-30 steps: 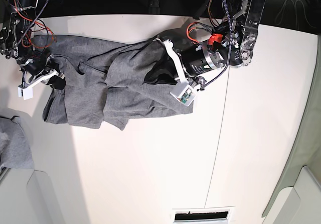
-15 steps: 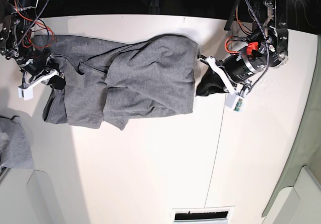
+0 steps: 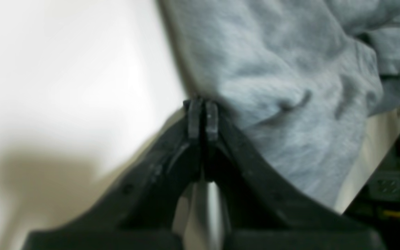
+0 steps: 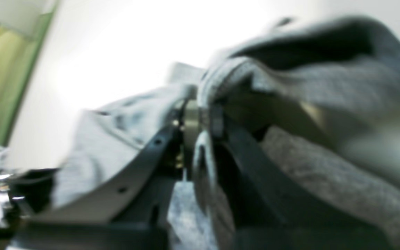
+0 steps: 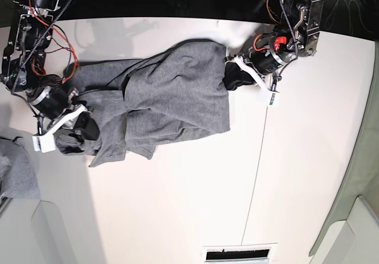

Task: Layout the t-shirt on the table in an organized manner, then fold the t-shirt properly
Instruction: 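Fold the other strip end over with the right gripper onto the stack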

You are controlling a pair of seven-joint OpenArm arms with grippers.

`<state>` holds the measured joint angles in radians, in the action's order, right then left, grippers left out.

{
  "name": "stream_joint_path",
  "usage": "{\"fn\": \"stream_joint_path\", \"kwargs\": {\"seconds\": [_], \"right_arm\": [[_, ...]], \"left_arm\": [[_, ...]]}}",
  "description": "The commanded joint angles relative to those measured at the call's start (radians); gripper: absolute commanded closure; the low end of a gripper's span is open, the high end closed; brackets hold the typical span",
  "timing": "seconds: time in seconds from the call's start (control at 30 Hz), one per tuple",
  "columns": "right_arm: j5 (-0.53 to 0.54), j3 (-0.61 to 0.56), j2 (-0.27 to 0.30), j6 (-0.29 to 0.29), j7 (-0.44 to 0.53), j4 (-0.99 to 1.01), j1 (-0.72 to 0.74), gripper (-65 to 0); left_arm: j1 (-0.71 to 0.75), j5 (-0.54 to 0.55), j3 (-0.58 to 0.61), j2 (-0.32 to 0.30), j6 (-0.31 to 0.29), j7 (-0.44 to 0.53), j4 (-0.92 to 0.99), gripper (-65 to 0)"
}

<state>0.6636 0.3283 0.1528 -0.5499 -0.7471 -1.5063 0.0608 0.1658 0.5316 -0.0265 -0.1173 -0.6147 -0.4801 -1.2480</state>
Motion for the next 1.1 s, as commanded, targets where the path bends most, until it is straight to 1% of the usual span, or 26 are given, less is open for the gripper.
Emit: {"fn": "stream_joint_path", "kwargs": {"seconds": [0.0, 0.1, 0.17, 0.23, 0.33, 0.37, 0.43, 0.47, 0.5, 0.53, 0.73, 0.83, 0.97, 1.07], "right_arm": [[0.025, -0.029, -0.012, -0.008, 0.024, -0.033, 0.016, 0.0], [-0.01, -0.153, -0.072, -0.007, 0.024, -0.06, 0.016, 0.0], [-0.064, -0.249, -0.11, -0.007, 0.024, -0.058, 0.013, 0.0], [-0.13, -0.351, -0.137, -0.007, 0.024, -0.056, 0.006, 0.0], [-0.244, -0.497, -0.134, -0.007, 0.026, -0.056, 0.006, 0.0], [-0.286, -0.535, -0.134, -0.006, 0.025, -0.056, 0.009, -3.7], [-0.34, -0.593, -0.134, -0.003, 0.025, -0.056, 0.01, -24.3], [-0.35, -0.614, -0.134, -0.003, 0.025, -0.056, 0.01, -32.4], [-0.35, -0.632, -0.134, -0.004, 0.026, -0.056, 0.011, -37.5], [-0.35, -0.649, -0.134, -0.004, 0.032, -0.059, 0.011, -38.6], [-0.351, -0.756, -0.134, -0.008, 0.059, -0.124, 0.016, -38.6], [-0.381, -0.797, -0.134, -0.008, 0.058, -0.181, 0.016, -38.6], [-0.396, -0.791, -0.134, 0.005, 0.058, -0.241, 0.016, -38.6], [-0.395, -0.739, -0.137, 0.005, 0.059, -0.262, 0.016, -38.6]], "left_arm": [[0.008, -0.062, 0.018, 0.01, 0.027, -0.069, 0.006, -1.3], [0.003, -0.063, 0.04, 0.036, 0.028, -0.071, 0.006, -1.3], [0.001, -0.065, 0.041, 0.046, 0.027, -0.071, 0.006, -1.3], [0.0, -0.066, 0.041, 0.046, 0.027, -0.071, 0.006, -1.3], [0.0, -0.066, 0.041, 0.045, 0.027, -0.071, 0.006, -1.3], [-0.001, -0.067, 0.041, 0.044, 0.027, -0.071, 0.006, -1.3], [-0.002, -0.074, 0.041, 0.042, 0.027, -0.072, 0.006, -1.3], [-0.002, -0.074, 0.041, 0.041, 0.027, -0.072, 0.006, -1.3], [-0.002, -0.073, 0.04, 0.037, 0.027, -0.072, 0.006, -1.3], [-0.002, -0.073, 0.04, 0.036, 0.027, -0.074, 0.006, -1.3], [-0.002, -0.072, 0.04, 0.034, 0.027, -0.077, 0.006, -1.3], [-0.002, -0.072, 0.04, 0.034, 0.027, -0.077, 0.006, -1.3], [-0.002, -0.072, 0.039, 0.031, 0.027, -0.078, 0.006, -1.3], [-0.002, -0.072, 0.039, 0.031, 0.027, -0.077, 0.006, -1.3]]}}
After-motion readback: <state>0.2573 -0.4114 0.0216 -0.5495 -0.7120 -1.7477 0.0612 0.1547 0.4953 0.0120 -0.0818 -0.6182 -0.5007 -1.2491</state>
